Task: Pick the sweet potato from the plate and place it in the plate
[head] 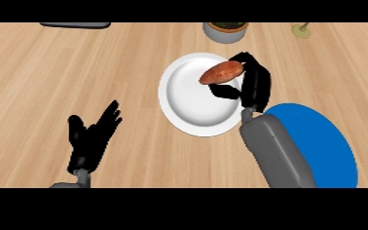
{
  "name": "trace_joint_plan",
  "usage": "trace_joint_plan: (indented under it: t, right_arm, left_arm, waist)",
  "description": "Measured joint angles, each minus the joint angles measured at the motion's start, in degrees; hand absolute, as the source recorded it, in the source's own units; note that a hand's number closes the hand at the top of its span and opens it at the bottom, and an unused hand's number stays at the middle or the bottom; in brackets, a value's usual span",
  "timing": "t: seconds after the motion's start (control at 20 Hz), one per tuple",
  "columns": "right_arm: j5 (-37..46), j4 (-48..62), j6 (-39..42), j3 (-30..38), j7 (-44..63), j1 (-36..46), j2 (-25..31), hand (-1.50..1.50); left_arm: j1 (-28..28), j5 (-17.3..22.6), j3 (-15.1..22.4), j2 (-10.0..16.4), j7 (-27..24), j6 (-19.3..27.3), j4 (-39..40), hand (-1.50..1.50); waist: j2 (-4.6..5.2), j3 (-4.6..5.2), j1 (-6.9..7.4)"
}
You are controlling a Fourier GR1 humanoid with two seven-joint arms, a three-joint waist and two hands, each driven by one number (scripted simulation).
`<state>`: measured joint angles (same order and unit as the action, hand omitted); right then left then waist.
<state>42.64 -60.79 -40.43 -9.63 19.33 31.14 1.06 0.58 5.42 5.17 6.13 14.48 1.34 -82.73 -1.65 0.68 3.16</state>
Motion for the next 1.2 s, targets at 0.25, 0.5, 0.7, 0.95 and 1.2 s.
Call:
trace_joint_plan:
  t: [0.25, 0.5, 0.7, 0.95, 1.2]
  right_arm:
    - [5.7, 0.9, -11.8, -2.2, 11.0, 2.4, -0.6, 1.50]
    - [14.7, 4.8, -17.3, -3.1, 21.0, 4.5, -0.7, 1.50]
    - [23.5, 7.9, -19.7, -2.2, 28.8, 5.9, -0.7, 1.50]
    - [35.9, 10.5, -20.3, -0.9, 39.9, 8.1, -0.8, 1.50]
    - [47.7, 11.0, -18.6, -1.5, 47.3, 8.8, -0.7, 1.50]
  left_arm:
    - [-0.6, -0.2, 0.5, -0.3, 0.0, -0.1, 0.0, 0.00]
    - [-0.8, -0.4, 0.4, -0.5, 0.3, 0.4, 0.0, 0.00]
    - [-0.7, -0.3, -0.1, -0.4, 0.2, 0.7, -0.2, 0.00]
    - [-0.1, -0.3, -0.5, -0.5, -1.0, 0.8, -0.2, 0.00]
    - [0.1, -0.7, 0.0, -1.1, -0.8, 1.3, -0.7, 0.00]
  waist:
    - [0.53, -0.16, 0.71]
    - [0.82, -0.23, 0.16]
    - [0.90, -0.33, -0.70]
    - [1.05, -0.47, -1.31]
    - [1.26, -0.64, -1.48]
